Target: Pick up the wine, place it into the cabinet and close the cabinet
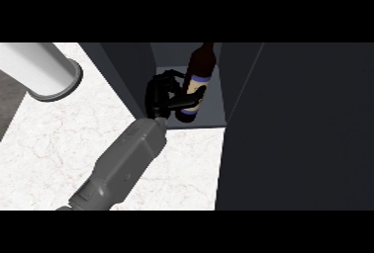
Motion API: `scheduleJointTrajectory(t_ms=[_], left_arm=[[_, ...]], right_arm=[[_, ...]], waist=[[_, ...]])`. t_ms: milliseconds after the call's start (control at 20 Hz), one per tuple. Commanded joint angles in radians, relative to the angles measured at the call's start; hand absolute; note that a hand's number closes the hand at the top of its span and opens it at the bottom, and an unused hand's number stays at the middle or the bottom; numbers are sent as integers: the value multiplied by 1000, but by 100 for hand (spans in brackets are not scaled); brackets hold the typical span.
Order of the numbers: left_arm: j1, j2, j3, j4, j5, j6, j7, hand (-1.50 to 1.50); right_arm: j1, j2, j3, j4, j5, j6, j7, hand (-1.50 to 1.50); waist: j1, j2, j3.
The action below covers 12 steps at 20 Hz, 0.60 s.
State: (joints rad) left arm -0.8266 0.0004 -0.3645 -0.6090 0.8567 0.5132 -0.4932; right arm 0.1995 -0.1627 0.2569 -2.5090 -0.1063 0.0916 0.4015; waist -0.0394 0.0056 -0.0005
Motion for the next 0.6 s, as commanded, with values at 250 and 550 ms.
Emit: scheduleJointTrajectory(t_ms=[250, 550], left_arm=[[-142, 0, 39, 138, 19, 16, -36, 150], [-296, 35, 94, 296, -41, 97, -9, 150]], right_arm=[[12, 5, -13, -145, -122, 6, 86, -150], [41, 22, 4, -128, -103, 18, 36, -150]], waist=[[-6, 2, 0], [-17, 6, 1]])
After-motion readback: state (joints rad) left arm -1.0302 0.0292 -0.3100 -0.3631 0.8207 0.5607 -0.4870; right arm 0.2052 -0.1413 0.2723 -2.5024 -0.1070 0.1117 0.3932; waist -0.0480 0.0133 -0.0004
